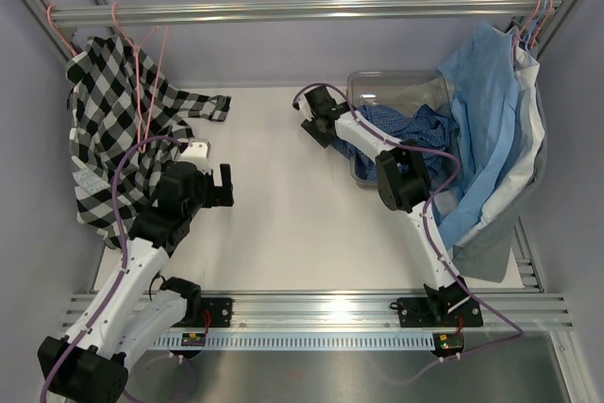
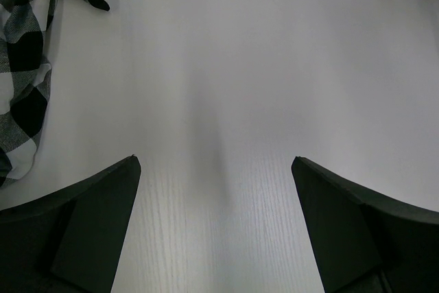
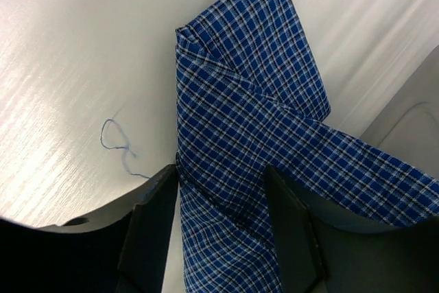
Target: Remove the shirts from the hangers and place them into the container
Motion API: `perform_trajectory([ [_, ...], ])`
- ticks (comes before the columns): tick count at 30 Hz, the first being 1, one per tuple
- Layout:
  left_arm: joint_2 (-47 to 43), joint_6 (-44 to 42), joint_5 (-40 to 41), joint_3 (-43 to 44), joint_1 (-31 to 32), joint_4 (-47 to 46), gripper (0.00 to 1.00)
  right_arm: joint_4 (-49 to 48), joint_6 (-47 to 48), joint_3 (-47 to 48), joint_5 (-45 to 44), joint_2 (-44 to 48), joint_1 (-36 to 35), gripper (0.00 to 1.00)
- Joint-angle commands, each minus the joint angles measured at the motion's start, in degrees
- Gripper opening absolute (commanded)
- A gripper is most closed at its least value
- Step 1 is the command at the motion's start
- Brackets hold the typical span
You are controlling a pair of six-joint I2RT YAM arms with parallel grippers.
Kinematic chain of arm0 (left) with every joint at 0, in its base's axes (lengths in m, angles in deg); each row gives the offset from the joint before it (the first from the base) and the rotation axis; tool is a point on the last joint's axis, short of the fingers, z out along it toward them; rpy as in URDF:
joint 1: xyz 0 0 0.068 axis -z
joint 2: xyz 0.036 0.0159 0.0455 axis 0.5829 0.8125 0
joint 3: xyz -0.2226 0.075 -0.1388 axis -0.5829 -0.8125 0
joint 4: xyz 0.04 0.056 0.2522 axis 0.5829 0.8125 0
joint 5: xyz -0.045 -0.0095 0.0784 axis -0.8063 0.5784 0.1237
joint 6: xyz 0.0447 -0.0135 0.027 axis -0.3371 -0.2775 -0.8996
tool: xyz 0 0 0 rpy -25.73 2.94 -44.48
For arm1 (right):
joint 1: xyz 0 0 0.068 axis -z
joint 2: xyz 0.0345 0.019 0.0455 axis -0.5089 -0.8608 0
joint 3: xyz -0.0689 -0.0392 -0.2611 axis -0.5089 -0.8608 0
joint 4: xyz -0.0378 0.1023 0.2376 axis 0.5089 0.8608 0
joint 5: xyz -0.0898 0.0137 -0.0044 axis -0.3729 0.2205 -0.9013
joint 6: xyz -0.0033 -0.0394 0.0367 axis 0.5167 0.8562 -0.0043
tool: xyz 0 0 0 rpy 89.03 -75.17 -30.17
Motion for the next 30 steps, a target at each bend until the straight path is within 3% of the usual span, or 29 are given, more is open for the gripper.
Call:
perform_trajectory([
  [1, -0.14, 0.01, 1.31, 0.00, 0.28, -2.22, 0.99, 0.22, 3.40, 3.01, -2.37, -1.27, -0.50, 0.59],
  [5, -0.05, 0.01, 1.31, 0.00, 0.28, -2.14, 0.99, -0.22, 3.75, 3.63, -2.72, -1.98, -0.50, 0.44],
  [12, -0.06, -0.07, 1.05, 0.00, 0.28, -2.22, 0.99, 0.92, 3.31, 4.07, -3.25, 0.21, -1.03, 0.00],
  [16, -0.14, -0.07, 0.78, 0.09, 0.28, -2.40, 0.99, 0.49, 1.12, 3.90, -2.81, 6.61, -2.26, 0.00],
  [22, -0.14, -0.07, 0.34, 0.35, 0.28, -2.40, 0.99, -3.54, 2.68, 1.44, -10.71, 13.75, -2.44, 0.00],
  [30, -1.11, 0.01, 0.08, 0.35, 0.28, -2.40, 0.99, -7.34, -0.99, -9.62, -19.77, 23.76, 2.21, 0.00],
])
